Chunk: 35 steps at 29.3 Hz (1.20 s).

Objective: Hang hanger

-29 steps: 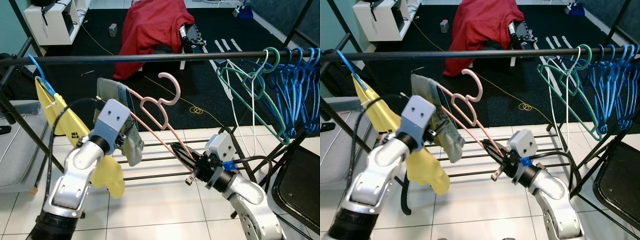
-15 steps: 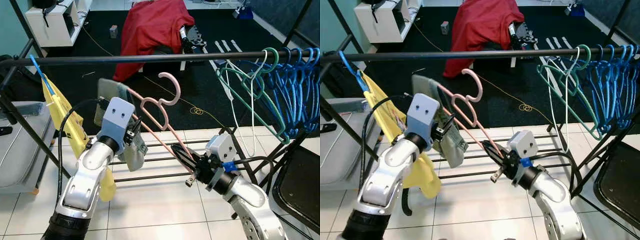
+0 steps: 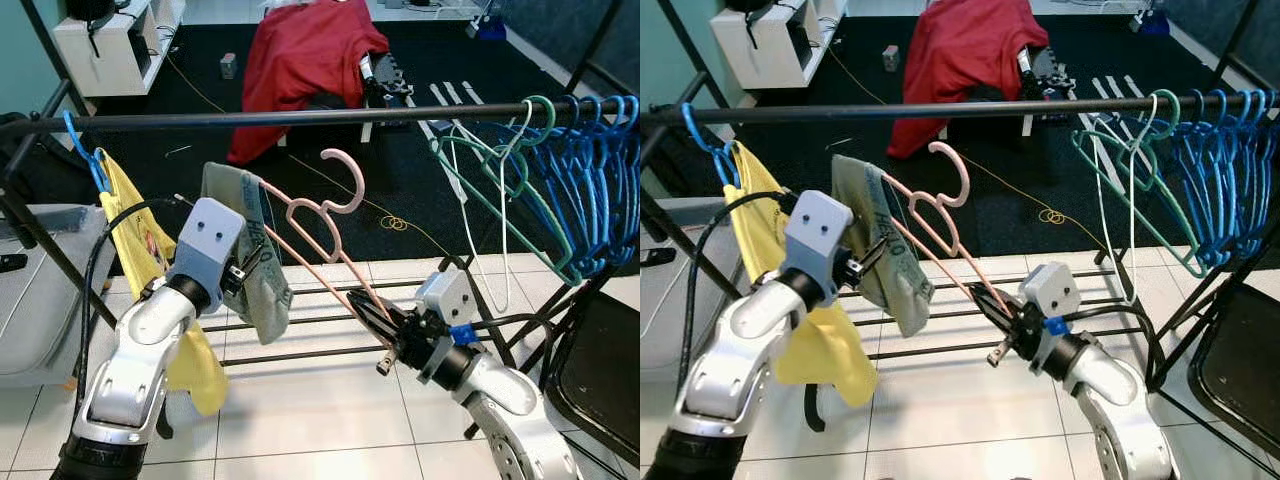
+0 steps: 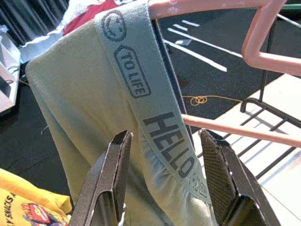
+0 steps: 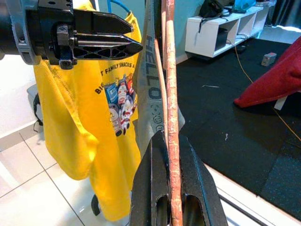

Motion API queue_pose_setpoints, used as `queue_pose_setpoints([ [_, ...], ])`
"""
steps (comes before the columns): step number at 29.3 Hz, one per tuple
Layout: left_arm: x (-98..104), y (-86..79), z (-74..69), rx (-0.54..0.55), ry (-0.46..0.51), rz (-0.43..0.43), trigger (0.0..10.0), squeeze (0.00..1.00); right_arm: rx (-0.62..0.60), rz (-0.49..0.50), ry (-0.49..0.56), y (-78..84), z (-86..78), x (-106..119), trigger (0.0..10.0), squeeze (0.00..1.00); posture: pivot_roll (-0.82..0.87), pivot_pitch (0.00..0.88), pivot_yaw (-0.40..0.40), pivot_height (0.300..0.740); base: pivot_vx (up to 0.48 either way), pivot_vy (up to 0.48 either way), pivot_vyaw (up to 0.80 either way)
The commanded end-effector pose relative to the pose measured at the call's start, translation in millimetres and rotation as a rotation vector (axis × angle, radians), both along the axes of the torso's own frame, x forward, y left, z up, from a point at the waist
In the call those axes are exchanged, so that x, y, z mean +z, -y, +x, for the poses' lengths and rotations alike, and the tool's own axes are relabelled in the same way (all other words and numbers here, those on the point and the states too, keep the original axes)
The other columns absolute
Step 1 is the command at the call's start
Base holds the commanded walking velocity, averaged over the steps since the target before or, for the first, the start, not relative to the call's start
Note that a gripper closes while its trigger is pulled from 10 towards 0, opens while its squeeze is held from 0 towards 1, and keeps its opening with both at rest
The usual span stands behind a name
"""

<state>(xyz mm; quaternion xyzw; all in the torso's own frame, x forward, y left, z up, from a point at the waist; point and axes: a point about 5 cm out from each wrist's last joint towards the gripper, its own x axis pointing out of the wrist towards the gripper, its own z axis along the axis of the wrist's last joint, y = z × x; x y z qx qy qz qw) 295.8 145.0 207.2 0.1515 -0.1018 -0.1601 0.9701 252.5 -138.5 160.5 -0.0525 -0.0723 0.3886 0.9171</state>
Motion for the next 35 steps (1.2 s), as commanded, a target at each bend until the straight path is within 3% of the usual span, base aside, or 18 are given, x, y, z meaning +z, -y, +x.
queue_pose_setpoints([
  [1, 3, 3.5, -2.7, 0.002, 0.019, -0.036, 10.0, 0.00, 0.001, 0.012, -0.007, 1.0, 0.6, 0, 0.0, 0.00, -0.05, 0.157, 0.023, 0.740, 0.000, 0.000, 0.00],
  [2, 4, 11.6, -2.8, -0.008, 0.019, -0.076, 10.0, 0.00, 0.002, 0.014, -0.008, 0.7, 1.3, 0, 0.0, 0.00, -0.05, 0.159, 0.023, 0.740, 0.000, 0.000, 0.00],
  [9, 5, 23.0, -1.1, -0.008, 0.013, -0.114, 10.0, 0.00, 0.008, 0.019, -0.006, -1.7, 2.5, 1, 0.0, 0.00, -0.05, 0.161, 0.023, 0.740, 0.000, 0.000, 0.00],
  [14, 12, 21.0, 4.0, 0.082, 0.066, -0.133, 10.0, 0.00, 0.015, 0.025, -0.003, -4.5, 2.9, 2, 0.0, 0.00, -0.05, 0.162, 0.025, 0.740, 0.000, 0.000, 0.00],
  [23, 24, 16.4, 4.3, 0.124, 0.104, -0.201, 10.0, 0.00, 0.014, 0.029, -0.003, -4.4, 3.6, 0, 0.0, 0.00, -0.04, 0.167, 0.025, 0.740, 0.000, 0.000, 0.00],
  [35, 19, 27.1, 13.7, 0.173, 0.094, -0.208, 10.0, 0.00, 0.028, 0.036, -0.001, -7.4, 4.0, 0, 0.0, 0.00, -0.05, 0.171, 0.026, 0.740, 0.000, 0.000, 0.00],
])
